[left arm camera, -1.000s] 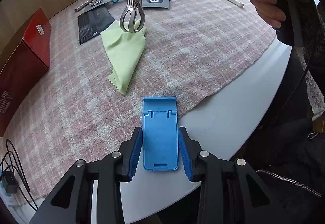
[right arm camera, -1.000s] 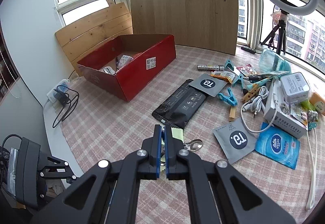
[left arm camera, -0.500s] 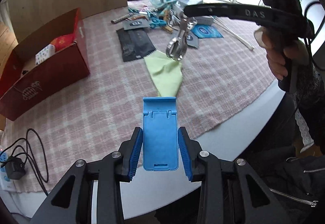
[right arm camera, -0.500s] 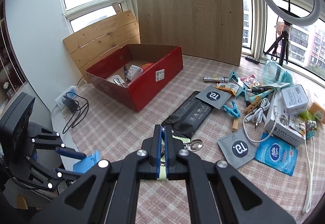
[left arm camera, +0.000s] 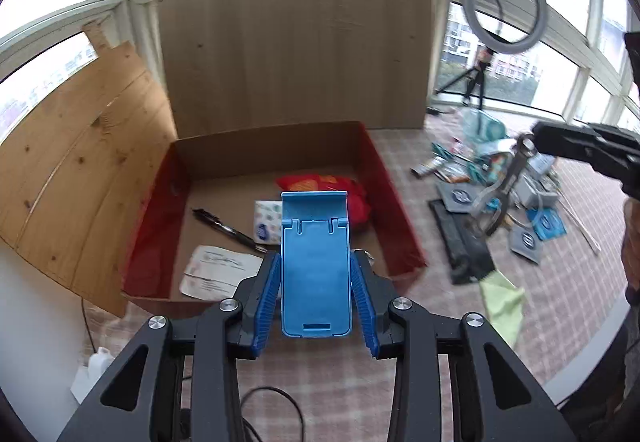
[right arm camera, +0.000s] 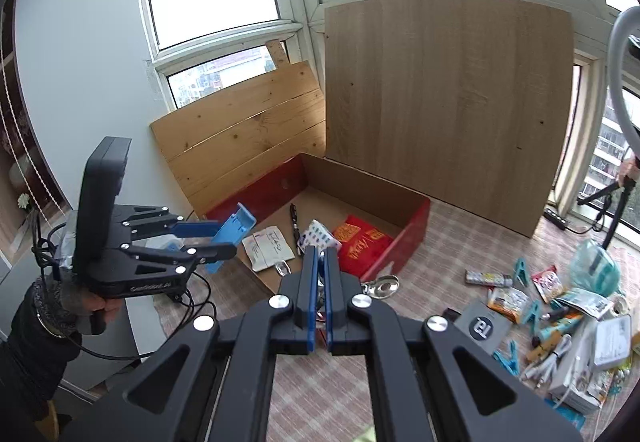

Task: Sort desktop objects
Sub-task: 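Open both tools to drop the blue stand and the clamp into the box, then move both tools back toward the pile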

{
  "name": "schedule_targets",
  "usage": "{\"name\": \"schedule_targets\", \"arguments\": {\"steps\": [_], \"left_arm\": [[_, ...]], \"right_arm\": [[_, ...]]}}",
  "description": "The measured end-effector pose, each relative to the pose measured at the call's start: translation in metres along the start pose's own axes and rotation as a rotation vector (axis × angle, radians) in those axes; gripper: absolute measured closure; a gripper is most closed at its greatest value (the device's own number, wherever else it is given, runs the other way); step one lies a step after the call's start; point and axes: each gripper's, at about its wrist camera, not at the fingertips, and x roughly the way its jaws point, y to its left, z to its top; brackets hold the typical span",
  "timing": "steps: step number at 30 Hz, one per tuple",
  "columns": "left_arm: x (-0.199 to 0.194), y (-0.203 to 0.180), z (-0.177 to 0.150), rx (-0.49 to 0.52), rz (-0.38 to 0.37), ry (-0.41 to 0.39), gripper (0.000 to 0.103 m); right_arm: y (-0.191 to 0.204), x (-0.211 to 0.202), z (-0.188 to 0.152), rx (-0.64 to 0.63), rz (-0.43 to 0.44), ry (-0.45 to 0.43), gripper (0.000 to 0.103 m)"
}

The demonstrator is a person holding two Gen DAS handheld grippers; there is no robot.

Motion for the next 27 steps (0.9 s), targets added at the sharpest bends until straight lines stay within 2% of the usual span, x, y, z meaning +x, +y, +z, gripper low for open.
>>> {"name": "schedule_targets", "arguments": {"steps": [5,7,8,9,10,11,14,16,18,24,27], "left_arm": [[0.036,0.050,0.017,-0.147,0.051,0.022,0.068],[0.047,0.056,0.018,-0.162,0.096,0.048,0.047],[0.050,0.058,0.018,-0.170,0.117,0.055,0.035],[0.052,0.059,0.017,-0.167,0.125,0.048,0.033],[0.052,0.059,0.017,-0.163,0.131,0.039,0.033],[0.051,0.059,0.016,-0.169,0.142,0.032,0.033],[0.041,0.053,0.011,-0.169,0.123,0.012,0.033],[0.035,0.041,0.010,-0.141,0.108,0.002,0.033],[0.028,0.026,0.008,-0.114,0.086,-0.009,0.033],[0.008,-0.043,0.003,-0.037,-0.001,-0.062,0.033],[0.001,-0.079,0.001,0.007,-0.045,-0.080,0.029]], "right_arm": [[0.019,0.054,0.008,-0.012,0.011,0.062,0.100],[0.018,0.064,0.006,0.010,-0.007,0.075,0.093],[0.016,0.063,0.004,0.023,-0.018,0.069,0.081],[0.014,0.063,0.002,0.037,-0.029,0.062,0.065],[0.012,0.059,0.000,0.047,-0.036,0.049,0.059],[0.010,0.055,-0.002,0.051,-0.048,0.035,0.055],[0.002,0.039,-0.007,0.048,-0.096,0.017,0.054],[-0.005,0.028,-0.012,0.045,-0.137,0.007,0.051],[-0.013,0.016,-0.018,0.044,-0.179,-0.002,0.042],[-0.042,-0.023,-0.046,0.064,-0.369,-0.007,0.038],[-0.059,-0.048,-0.061,0.095,-0.416,-0.026,0.035]]}}
